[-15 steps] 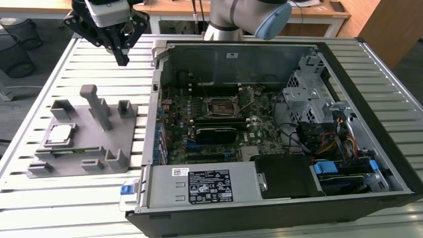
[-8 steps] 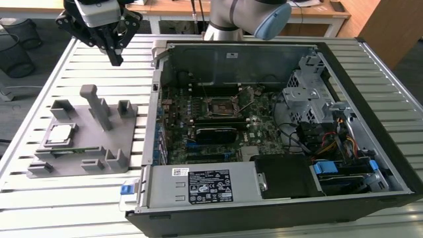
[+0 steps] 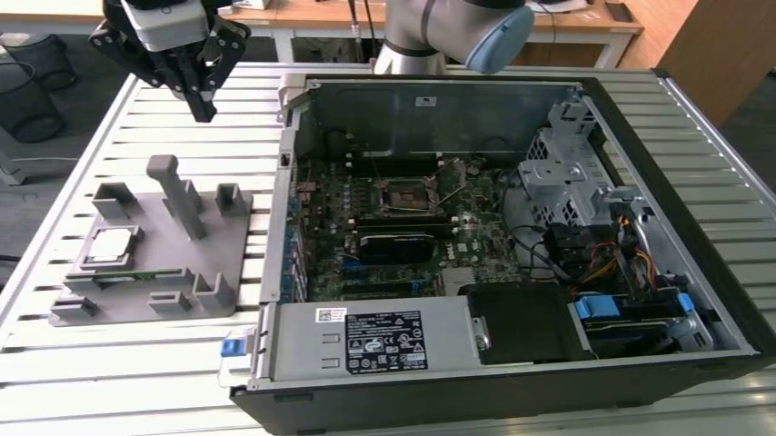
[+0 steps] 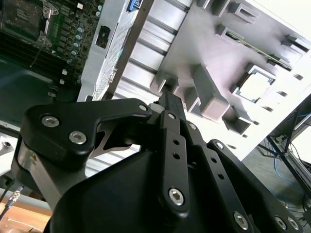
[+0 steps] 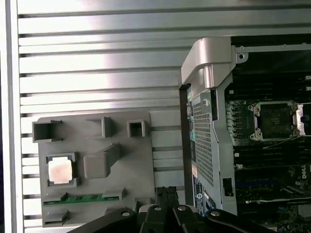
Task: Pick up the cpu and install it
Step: 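Reach for the cpu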
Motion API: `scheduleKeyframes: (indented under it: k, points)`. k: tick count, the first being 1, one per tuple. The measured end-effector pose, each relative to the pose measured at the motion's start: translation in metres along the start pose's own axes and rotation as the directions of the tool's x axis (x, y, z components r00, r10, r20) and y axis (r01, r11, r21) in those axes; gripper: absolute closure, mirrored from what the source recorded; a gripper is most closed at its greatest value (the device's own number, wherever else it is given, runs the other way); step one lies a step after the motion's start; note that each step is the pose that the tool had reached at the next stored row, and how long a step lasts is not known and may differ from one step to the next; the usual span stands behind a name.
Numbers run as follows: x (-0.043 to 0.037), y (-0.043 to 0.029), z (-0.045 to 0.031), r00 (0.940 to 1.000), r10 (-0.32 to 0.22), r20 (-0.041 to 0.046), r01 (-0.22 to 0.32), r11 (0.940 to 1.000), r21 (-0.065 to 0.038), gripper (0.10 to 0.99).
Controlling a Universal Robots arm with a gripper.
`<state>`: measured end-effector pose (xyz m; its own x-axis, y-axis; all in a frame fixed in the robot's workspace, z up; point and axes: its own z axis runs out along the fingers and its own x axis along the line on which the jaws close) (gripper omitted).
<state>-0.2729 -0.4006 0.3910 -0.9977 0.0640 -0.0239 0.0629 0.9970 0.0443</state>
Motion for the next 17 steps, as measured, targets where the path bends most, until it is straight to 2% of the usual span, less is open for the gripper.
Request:
scheduleKeyframes:
  k: [11,17]
  points:
    - [0.0084,-0.0046,0.0,0.9977,-0.068,-0.003,0.068,0.9977,-0.002,0.98]
    - [0.0178,-0.0074,-0.0001,0.9965,-0.083,-0.0037,0.083,0.9965,-0.002,0.98]
